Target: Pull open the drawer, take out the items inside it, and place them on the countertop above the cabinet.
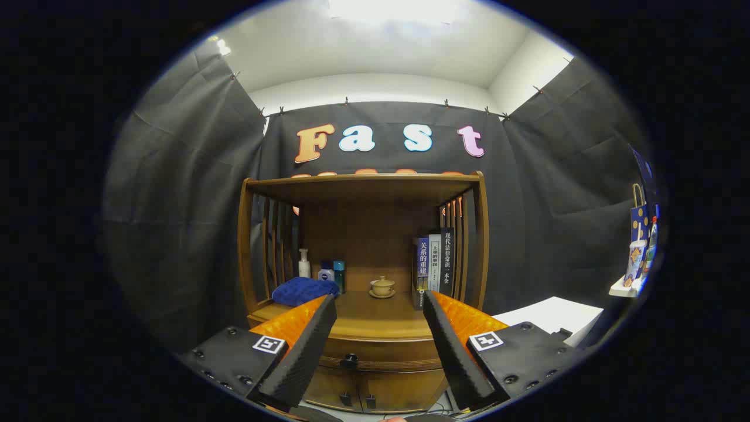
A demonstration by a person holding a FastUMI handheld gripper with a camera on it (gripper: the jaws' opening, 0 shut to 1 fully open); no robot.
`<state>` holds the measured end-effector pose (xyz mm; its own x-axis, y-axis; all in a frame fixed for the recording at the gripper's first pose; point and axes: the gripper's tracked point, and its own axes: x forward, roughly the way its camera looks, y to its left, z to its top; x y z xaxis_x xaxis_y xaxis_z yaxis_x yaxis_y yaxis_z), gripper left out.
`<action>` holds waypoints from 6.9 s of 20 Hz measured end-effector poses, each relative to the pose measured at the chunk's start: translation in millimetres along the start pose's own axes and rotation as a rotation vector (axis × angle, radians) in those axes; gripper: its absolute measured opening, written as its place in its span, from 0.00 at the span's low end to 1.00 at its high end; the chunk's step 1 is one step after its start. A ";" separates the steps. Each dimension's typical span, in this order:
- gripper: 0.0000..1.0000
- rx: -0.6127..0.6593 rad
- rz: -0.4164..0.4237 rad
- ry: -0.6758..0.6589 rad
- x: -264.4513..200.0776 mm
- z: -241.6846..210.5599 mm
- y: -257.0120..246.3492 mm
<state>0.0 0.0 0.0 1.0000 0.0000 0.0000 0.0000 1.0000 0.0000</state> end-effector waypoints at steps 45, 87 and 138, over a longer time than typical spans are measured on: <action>0.99 0.006 0.070 0.275 136.1 -243.4 64.3; 0.43 -0.025 0.218 0.525 -7.6 -256.1 76.7; 0.61 -0.031 0.137 1.333 208.1 -285.0 51.7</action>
<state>208.1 51.7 -285.0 0.2287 0.0817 -0.9701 -0.1167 0.9916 0.0560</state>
